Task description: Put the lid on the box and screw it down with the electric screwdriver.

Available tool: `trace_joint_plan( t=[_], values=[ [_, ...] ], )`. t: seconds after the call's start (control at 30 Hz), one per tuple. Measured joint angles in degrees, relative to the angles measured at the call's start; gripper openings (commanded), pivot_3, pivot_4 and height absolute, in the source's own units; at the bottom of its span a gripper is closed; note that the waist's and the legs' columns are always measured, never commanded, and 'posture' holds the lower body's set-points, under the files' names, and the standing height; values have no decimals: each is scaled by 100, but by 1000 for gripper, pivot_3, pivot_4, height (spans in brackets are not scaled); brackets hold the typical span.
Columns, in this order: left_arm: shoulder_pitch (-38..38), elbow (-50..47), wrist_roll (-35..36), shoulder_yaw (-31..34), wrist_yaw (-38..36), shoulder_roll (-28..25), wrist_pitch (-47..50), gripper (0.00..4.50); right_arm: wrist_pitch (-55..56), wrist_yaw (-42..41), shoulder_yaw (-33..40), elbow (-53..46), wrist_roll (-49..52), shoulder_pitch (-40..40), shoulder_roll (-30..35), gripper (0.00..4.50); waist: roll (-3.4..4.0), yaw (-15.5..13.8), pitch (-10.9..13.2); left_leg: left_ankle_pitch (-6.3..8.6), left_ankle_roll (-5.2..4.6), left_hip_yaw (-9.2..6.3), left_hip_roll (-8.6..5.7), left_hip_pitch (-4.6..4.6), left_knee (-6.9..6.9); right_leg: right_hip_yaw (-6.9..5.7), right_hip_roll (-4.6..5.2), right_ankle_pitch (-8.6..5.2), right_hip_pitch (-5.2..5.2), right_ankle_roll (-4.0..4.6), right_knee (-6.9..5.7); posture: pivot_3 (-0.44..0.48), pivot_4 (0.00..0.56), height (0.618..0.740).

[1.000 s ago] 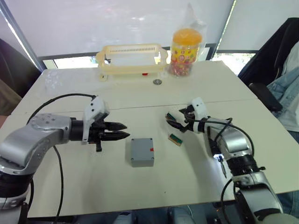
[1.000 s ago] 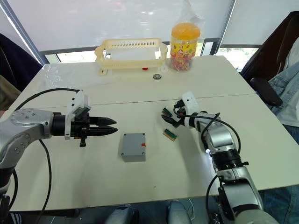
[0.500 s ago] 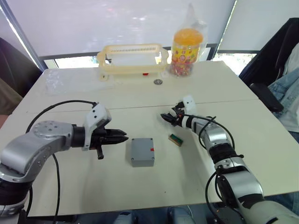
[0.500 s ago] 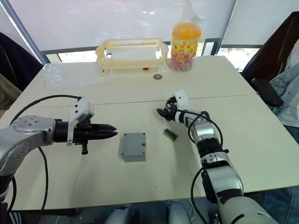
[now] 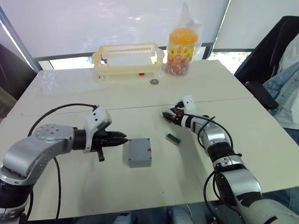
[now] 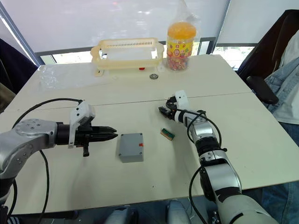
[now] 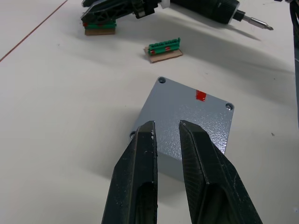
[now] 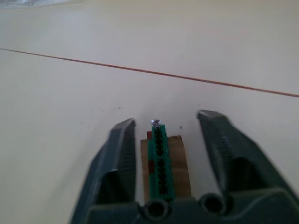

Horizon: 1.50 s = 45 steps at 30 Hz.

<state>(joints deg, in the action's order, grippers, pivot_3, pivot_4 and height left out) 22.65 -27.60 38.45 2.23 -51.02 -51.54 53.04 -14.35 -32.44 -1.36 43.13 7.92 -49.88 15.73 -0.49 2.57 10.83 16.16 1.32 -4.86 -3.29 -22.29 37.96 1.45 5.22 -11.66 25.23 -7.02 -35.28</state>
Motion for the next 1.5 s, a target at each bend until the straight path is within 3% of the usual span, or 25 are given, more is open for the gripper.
trace_joint_plan(
  t=[0.03, 0.07, 0.63, 1.03, 1.13, 1.37, 1.5],
  values=[
    [-1, 0, -16, -8, 1, 0, -4, 757, 19, 1, 0, 0, -12, 0, -2, 176, 0, 0, 0, 0, 0, 0, 0, 0, 0, 0, 0, 0, 0, 0, 0, 0, 150, 740],
    [-2, 0, -27, -9, 2, 0, -6, 757, 24, 2, 0, 0, -23, 0, -4, 27, 0, 0, 0, 0, 0, 0, 0, 0, 0, 0, 0, 0, 0, 0, 0, 0, 150, 740],
    [-57, 29, -83, -79, 25, 27, -175, 757, -1, -10, 60, -87, 10, 0, -67, 27, 0, -1, 0, 0, 0, 1, 0, 0, 0, 1, 0, 0, 0, 0, -1, 0, 150, 740],
    [-58, 51, -170, -138, 4, 73, -258, 757, -236, -42, 233, -776, 143, 142, -27, 27, 0, -2, 0, 0, 0, 1, 0, 0, 0, 2, 0, 0, 0, 0, -1, 0, 150, 740],
    [-66, 53, -172, -150, -17, 101, -274, 757, -517, -223, 234, -1705, 303, 419, 148, 27, 1, -15, 0, 0, 0, -1, 1, -3, 0, 1, 0, 0, 2, 0, -1, 0, 150, 740],
    [-49, 53, -169, -184, -156, 103, -343, 757, -1780, -873, 182, -4878, 1041, 1507, 965, 27, 0, -30, 0, 1, -1, -1, 1, -4, 2, 1, 0, 0, 2, 0, -3, 0, 150, 740],
    [-46, 53, -168, -210, -252, 95, -354, 757, -2276, -1036, -36, -6002, 1315, 1935, 1240, 27, 0, -12, 0, 1, -2, 1, 3, -3, 2, 1, -1, 0, 2, 0, -4, 0, 150, 740]
  ],
)
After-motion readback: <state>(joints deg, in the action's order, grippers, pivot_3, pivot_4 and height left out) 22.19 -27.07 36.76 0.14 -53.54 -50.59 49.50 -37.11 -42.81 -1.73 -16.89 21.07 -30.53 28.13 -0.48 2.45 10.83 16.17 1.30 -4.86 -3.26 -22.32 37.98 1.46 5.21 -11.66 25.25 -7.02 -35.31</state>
